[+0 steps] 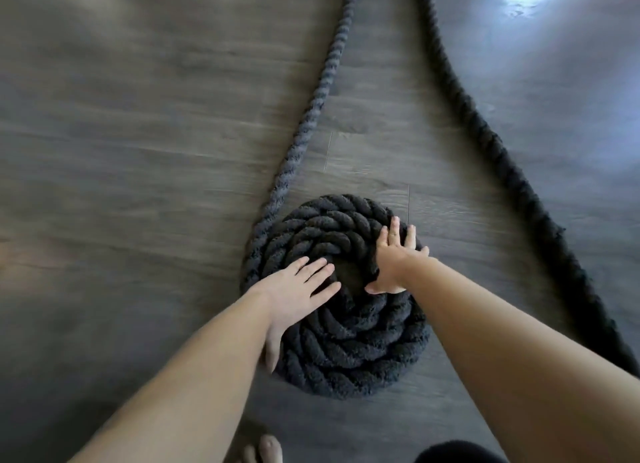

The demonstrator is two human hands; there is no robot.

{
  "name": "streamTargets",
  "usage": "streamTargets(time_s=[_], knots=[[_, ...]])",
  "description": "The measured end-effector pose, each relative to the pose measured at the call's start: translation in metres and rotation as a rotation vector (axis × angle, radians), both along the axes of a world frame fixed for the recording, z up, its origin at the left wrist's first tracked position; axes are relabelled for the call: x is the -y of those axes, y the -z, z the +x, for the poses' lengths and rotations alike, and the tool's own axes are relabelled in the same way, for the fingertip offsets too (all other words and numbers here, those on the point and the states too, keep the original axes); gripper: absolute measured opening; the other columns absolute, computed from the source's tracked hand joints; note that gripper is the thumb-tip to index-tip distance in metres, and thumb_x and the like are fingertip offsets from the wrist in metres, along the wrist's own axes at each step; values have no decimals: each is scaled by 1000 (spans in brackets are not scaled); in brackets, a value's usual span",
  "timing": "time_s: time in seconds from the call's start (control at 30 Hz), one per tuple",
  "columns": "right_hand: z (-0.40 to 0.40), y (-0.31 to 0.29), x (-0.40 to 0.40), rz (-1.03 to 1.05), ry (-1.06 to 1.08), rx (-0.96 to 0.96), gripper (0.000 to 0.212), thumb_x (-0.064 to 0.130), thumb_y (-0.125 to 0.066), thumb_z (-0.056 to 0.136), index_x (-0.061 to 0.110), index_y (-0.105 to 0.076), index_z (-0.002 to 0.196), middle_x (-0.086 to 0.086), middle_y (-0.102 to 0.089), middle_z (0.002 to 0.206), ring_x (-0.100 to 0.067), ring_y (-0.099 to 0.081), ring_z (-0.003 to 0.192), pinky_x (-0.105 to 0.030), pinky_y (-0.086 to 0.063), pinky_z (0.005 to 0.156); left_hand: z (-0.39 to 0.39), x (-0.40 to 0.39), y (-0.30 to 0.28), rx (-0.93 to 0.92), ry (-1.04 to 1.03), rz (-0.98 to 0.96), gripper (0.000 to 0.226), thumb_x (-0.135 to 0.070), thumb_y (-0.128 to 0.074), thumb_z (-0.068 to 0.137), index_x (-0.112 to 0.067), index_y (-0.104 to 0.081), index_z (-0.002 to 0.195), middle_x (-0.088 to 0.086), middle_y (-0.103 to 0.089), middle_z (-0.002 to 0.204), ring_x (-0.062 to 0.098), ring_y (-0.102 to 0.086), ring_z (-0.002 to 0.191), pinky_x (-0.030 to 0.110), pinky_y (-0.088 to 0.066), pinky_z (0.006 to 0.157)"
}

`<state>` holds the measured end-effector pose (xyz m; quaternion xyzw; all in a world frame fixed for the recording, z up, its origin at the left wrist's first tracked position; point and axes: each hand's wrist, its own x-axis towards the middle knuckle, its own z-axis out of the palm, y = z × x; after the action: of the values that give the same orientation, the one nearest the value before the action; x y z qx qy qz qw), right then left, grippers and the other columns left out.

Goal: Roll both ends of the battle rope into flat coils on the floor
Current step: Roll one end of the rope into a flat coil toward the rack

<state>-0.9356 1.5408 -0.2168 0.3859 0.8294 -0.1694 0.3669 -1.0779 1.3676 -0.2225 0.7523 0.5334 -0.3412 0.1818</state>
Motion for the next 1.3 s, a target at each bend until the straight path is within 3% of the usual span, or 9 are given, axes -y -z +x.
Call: streamTargets(time_s=[0.17, 0.27, 0.43, 0.57, 0.73, 0.9, 1.07, 1.2, 1.3], knots=[[15, 9, 31, 31, 684, -115, 124, 54, -75, 81, 19, 18, 156, -19, 33, 157, -46, 13, 147, -64, -17, 115, 1, -1, -2, -9, 3, -18, 178, -76, -87, 38, -5, 31, 151, 32, 26, 158, 44, 23, 149, 54, 3, 123], [5, 17, 53, 55, 860, -123, 103, 46, -63, 93, 19, 13, 157, -15, 28, 160, -43, 14, 148, -69, -14, 113, 2, -1, -3, -6, 0, -13, 177, -75, -87, 39, -3, 29, 151, 35, 23, 158, 46, 20, 149, 54, 4, 123], [-6, 16, 35, 25, 788, -89, 101, 39, -62, 94, 17, 13, 157, -18, 29, 159, -48, 14, 146, -74, -15, 109, 4, -3, -2, -26, -6, 33, 172, -80, -82, 43, -3, 27, 152, 35, 23, 157, 47, 21, 149, 56, 9, 122], [-13, 13, 30, 32, 713, -81, 99, 38, -61, 94, 24, 16, 156, -22, 32, 157, -53, 17, 144, -76, -13, 107, 4, -21, -9, -40, 38, 45, 163, -80, -81, 47, -4, 13, 157, 30, 7, 163, 46, 14, 150, 60, 9, 120], [-16, 13, 19, 17, 661, -62, 98, 36, -57, 96, 28, 20, 155, -25, 33, 155, -56, 15, 143, -77, -16, 106, -39, -44, -13, -73, 198, 23, 176, -75, -87, 36, -10, 26, 154, 22, 23, 163, 38, 23, 150, 61, 15, 118], [-22, 14, 5, 19, 565, -58, 94, 40, -55, 97, 33, 19, 155, -25, 32, 155, -56, 14, 143, -76, -17, 106, -65, -50, 1, -8, 234, 62, 178, -91, -73, 34, -5, 28, 152, 26, 19, 163, 39, 21, 150, 55, 21, 117], [-22, 13, -15, 39, 504, -198, 91, 48, -54, 98, 32, 13, 157, -19, 28, 159, -46, 15, 147, -72, -12, 111, -69, -52, 6, -22, 149, 84, 176, -98, -64, 35, 5, 17, 153, 28, 10, 164, 46, 12, 151, 65, 18, 115], [-28, 17, -2, 119, 694, -233, 96, 59, -47, 97, 15, 14, 157, -25, 24, 159, -46, 14, 148, -64, -4, 117, -71, -57, 4, -23, 27, 118, 173, -102, -55, 38, 6, 14, 154, 25, 12, 164, 43, 14, 151, 77, 11, 109], [-45, 13, 6, 122, 744, -226, 93, 60, -43, 98, 14, 10, 158, -23, 22, 160, -47, 13, 148, -64, -3, 116, -69, -67, 5, -20, -109, 139, 173, -107, -47, 38, 6, 17, 152, 24, 15, 164, 43, 18, 150, 78, 8, 109]])
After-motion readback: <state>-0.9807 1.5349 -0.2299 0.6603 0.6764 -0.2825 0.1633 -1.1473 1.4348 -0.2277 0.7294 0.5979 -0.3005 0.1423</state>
